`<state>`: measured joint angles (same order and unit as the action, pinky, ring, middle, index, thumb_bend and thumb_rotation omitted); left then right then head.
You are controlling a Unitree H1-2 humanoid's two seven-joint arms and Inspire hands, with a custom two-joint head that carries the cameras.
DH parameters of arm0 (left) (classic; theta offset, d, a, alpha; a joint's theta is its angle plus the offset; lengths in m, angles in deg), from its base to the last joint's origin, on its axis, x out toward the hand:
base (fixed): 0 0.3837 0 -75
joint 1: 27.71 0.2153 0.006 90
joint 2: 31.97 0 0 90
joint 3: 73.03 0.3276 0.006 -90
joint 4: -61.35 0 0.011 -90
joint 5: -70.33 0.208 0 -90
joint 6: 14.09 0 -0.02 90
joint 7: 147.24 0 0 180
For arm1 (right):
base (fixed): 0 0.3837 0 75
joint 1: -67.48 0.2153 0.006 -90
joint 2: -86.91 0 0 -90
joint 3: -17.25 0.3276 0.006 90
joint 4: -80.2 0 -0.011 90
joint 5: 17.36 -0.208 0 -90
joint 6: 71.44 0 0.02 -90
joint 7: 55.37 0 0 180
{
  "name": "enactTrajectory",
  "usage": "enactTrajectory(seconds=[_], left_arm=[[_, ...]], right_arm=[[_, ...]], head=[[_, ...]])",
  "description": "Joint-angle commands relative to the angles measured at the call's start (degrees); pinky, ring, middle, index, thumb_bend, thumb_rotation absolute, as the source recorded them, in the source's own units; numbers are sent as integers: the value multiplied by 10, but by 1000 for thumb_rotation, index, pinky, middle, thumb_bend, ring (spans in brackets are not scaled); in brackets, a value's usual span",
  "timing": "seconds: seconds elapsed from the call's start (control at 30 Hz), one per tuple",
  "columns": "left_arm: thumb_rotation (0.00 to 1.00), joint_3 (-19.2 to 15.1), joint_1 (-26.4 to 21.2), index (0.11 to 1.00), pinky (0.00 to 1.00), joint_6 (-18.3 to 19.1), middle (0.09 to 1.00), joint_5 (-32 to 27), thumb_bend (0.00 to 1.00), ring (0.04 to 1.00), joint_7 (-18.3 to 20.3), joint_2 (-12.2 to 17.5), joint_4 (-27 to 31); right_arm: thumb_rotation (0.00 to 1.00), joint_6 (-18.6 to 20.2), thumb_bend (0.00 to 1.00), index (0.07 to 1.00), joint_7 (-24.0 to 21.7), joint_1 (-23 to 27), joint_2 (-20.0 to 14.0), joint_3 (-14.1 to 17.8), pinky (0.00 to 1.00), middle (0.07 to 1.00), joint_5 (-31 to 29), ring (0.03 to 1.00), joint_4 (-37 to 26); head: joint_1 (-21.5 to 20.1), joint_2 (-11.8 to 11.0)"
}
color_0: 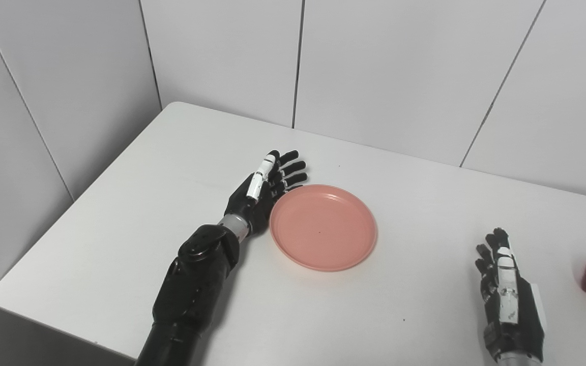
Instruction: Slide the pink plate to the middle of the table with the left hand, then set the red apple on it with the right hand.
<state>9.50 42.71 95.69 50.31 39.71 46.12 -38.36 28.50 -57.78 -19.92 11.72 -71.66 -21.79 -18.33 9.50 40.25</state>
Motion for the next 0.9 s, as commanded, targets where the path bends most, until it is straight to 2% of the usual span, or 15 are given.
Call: enactTrajectory(seconds=[0.0, 0.2, 0.6, 0.87], left_arm=[[1000, 8, 1, 856, 848, 18, 867, 8, 341, 859, -10, -8, 8], [1000, 15, -2, 870, 872, 15, 884, 13, 341, 877, -13, -21, 3], [1000, 35, 2, 873, 876, 39, 887, 24, 337, 880, -34, -53, 34], [1000, 52, 16, 863, 872, 45, 878, 31, 340, 875, -37, -67, 48]], right_arm=[[1000, -19, 247, 974, 2, 20, 3, -3, 995, 976, 2, 964, -19], [1000, -18, 256, 975, 5, 20, 6, -6, 999, 975, 6, 965, -21], [1000, -9, 264, 964, 17, 21, 15, -12, 990, 962, 18, 952, -29], [1000, -16, 258, 963, 20, 24, 19, -14, 977, 960, 18, 949, -26]], head=[[-2, 1], [-15, 6], [-36, 18], [-43, 22]])
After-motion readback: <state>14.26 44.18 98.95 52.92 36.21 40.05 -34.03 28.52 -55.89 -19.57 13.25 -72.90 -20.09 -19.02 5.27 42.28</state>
